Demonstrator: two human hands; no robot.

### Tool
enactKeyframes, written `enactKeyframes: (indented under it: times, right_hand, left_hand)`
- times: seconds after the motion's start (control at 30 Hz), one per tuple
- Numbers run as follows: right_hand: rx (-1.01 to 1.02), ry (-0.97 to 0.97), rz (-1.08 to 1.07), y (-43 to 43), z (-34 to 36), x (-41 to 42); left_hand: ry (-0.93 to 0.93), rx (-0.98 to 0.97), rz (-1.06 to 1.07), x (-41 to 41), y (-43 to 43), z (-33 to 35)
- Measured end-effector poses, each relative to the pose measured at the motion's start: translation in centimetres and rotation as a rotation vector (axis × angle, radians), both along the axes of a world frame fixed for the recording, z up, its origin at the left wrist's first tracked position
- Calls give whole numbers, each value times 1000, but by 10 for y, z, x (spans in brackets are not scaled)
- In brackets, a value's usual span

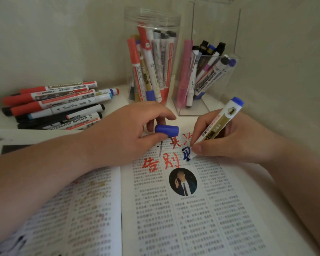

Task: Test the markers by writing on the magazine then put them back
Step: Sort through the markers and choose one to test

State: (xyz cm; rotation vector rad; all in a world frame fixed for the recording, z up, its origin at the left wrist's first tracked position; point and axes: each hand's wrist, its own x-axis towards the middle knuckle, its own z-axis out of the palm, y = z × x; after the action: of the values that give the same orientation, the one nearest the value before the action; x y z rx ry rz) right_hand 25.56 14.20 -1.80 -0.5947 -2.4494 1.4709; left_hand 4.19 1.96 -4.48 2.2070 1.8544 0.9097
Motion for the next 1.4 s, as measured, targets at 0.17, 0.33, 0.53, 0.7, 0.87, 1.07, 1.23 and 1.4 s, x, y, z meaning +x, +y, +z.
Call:
enactKeyframes:
  times: [0.17, 0.33, 0.53, 0.7, 0.87, 1.07, 1.23, 1.4]
  right_hand:
    - [32, -16, 7, 2, 1, -1]
    - [21, -2, 6, 1, -1, -2]
    - [23, -56, 64, 0, 1, 0]
    - [34, -43, 66, 3, 1, 1]
    - [45, -57, 75, 2, 3, 2]
    - [-37, 103, -108, 11, -1, 2]
    - [29, 54, -110, 12, -1, 2]
    - [9, 25, -55, 14, -2, 5]
  left_hand:
    - [14, 10, -16, -1, 2, -1]
    - [-41, 21, 4, 0, 0, -3]
    - [-197, -32, -10, 0, -1, -4]
    - [-131, -20, 6, 0, 0, -3]
    - [-35, 0, 7, -1, 1, 0]
    - [-123, 32, 26, 1, -1, -1]
    - [-30, 45, -48, -1, -1, 1]
    - [-55, 58, -30, -1, -2, -1]
